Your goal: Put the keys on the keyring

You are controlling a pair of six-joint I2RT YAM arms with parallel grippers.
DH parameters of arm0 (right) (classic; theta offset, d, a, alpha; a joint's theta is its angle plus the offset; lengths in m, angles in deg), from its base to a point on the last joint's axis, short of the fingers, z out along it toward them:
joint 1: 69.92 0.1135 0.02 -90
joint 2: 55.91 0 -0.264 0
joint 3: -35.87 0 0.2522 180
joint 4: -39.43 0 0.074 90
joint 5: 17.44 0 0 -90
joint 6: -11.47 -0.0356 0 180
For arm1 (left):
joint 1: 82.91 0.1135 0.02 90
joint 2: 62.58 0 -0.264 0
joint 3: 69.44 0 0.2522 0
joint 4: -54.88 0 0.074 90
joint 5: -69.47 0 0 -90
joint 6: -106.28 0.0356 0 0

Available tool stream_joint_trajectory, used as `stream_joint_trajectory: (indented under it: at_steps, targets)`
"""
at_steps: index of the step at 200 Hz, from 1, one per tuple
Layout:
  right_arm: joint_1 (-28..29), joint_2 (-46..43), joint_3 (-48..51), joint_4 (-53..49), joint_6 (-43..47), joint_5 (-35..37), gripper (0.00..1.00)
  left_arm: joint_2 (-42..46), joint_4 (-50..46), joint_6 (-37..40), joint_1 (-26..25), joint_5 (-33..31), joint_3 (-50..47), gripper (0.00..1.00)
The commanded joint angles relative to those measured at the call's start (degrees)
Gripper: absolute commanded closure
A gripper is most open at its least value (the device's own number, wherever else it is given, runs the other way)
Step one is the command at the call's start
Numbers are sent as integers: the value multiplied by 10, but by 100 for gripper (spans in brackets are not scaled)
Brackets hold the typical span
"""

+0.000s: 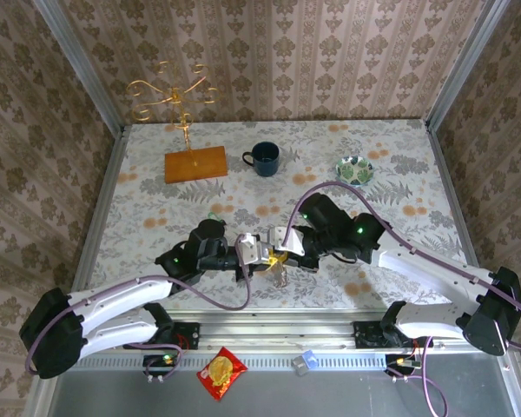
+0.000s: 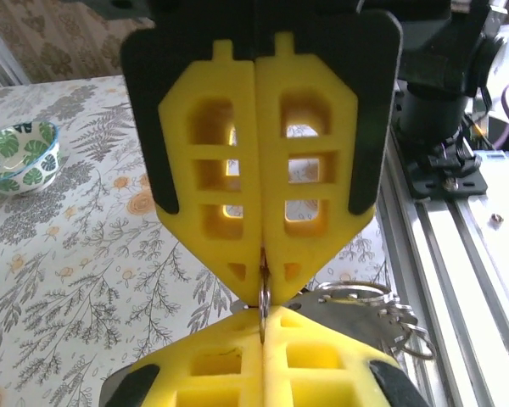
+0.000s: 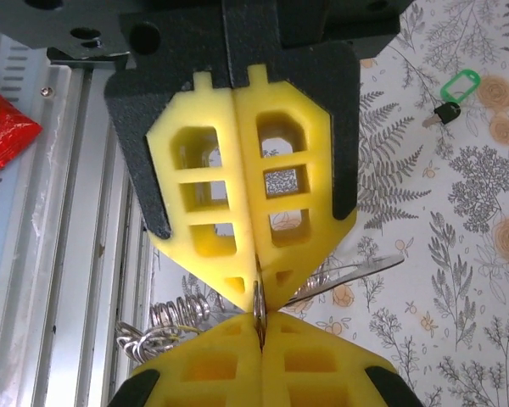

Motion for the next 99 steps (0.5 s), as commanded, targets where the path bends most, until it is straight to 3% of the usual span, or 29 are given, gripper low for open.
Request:
stream_joint_trajectory:
  at_steps: [1, 43, 99]
  targets:
    - [5, -22, 2, 12, -6, -20, 91, -2, -13, 21, -1, 4, 20, 100]
    - [-46, -87, 85, 116, -62, -75, 69, 9, 26, 2, -1, 5, -3, 100]
    - [-52, -104, 137, 173, -145, -89, 67, 12, 84, -28, 0, -1, -32, 100]
